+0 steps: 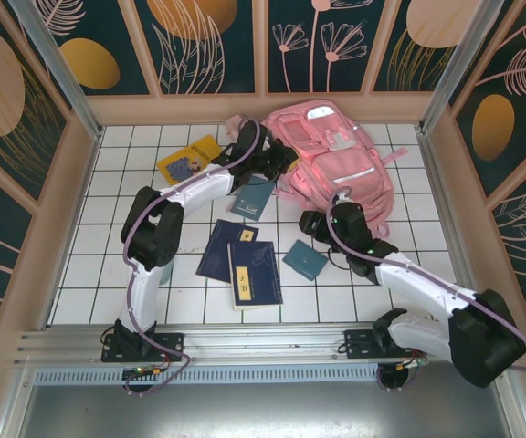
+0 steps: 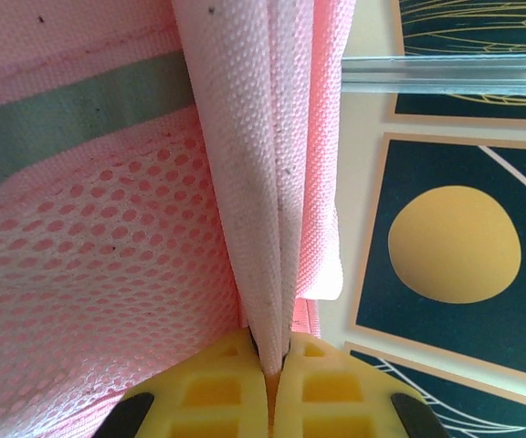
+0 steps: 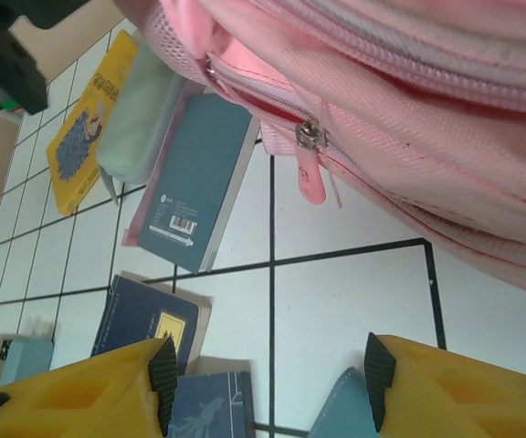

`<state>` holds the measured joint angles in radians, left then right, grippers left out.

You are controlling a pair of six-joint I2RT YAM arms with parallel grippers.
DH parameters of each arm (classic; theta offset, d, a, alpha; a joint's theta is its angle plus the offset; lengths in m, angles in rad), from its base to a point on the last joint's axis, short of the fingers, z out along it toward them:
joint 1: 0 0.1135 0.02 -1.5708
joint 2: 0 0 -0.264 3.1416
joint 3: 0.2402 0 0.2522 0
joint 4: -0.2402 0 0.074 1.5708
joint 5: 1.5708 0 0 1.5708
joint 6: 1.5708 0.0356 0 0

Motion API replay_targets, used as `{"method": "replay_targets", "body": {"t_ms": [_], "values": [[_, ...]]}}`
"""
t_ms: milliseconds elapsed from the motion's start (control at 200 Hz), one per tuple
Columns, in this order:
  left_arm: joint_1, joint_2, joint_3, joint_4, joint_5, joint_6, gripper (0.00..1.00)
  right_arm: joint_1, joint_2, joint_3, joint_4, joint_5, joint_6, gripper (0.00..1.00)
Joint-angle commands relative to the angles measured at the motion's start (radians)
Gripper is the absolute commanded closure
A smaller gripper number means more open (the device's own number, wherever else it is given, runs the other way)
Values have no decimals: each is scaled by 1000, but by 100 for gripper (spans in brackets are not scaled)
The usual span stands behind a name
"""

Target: Pack the student bag

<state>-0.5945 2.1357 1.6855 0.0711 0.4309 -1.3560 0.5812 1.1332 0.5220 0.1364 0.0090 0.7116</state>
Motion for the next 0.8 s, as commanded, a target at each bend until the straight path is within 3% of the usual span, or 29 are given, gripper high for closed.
{"method": "replay_targets", "body": {"t_ms": [0,255,796], "values": [[2,-20,76,73,29,-41,100,-10,60,-12,190,1,116,40],[2,-4,109,47,32,-76,100,-14,176,-23,302,75,238,40],[0,-7,95,73,54,-107,100,-15,416,74,497,103,217,49]]}}
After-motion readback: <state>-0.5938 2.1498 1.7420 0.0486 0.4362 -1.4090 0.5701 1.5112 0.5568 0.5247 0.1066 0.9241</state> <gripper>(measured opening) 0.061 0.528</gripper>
